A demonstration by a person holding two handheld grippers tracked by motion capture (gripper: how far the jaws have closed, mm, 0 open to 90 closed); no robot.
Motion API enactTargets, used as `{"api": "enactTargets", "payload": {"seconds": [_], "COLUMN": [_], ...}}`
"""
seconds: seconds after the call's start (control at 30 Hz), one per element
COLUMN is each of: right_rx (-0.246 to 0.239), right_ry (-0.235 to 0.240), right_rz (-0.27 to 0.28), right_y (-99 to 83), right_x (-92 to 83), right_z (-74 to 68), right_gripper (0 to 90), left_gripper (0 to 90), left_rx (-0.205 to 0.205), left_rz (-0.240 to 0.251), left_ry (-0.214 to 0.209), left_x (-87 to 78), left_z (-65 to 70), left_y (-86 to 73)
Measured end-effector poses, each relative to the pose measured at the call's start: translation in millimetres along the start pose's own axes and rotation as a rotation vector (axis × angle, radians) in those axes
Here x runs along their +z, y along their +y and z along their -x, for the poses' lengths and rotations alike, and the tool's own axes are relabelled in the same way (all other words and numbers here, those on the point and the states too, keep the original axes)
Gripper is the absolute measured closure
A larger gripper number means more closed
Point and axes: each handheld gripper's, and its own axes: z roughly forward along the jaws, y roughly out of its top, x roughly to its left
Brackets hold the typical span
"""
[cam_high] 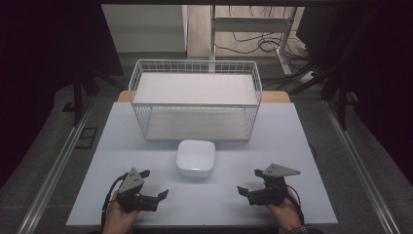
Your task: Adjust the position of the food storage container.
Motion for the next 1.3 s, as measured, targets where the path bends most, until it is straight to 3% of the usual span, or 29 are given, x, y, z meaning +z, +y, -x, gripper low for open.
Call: {"api": "enactTargets", "payload": {"seconds": [0.1, 0.23, 0.3, 0.5, 0.7, 0.8, 0.97, 1.3], "right_rx": [0.004, -0.041, -0.038, -0.017, -0.019, 0.020, -0.008, -0.018], "right_ry": [-0.001, -0.036, -0.039, -0.044, -0.037, -0.005, -0.002, 0.034], "right_rz": [-0.007, -0.011, -0.006, -0.022, -0.025, -0.045, -0.065, -0.069], "right_y": [-0.2, 0.8, 1.0, -1.1, 1.2, 3.9, 11.1, 28.6], "right_x": [0.4, 2.0, 2.5, 7.2, 8.0, 11.2, 17.9, 29.5], "right_z": [-0.8, -3.1, -3.2, -0.5, -0.7, -1.4, -7.6, -2.1], "right_gripper": [1.9, 0.0, 0.0, 0.0, 0.2, 0.2, 0.3, 19.6], "left_gripper": [3.7, 3.9, 4.0, 2.4, 2.4, 3.8, 9.0, 17.1], "left_rx": [-0.014, -0.014, -0.007, 0.017, 0.001, 0.009, -0.002, -0.007], "left_rz": [0.003, 0.004, -0.019, -0.080, -0.056, -0.076, -0.086, -0.072], "left_ry": [0.004, 0.004, 0.014, -0.011, -0.042, -0.016, 0.015, 0.032], "left_x": [0.8, 0.5, 1.4, 6.7, 4.7, 6.7, 12.4, 27.5], "left_z": [-3.5, -4.1, -3.7, -1.1, -2.8, -5.2, -12.6, -31.6], "left_y": [-1.1, -0.3, 0.4, 1.1, 4.5, 6.8, 12.8, 27.5]}}
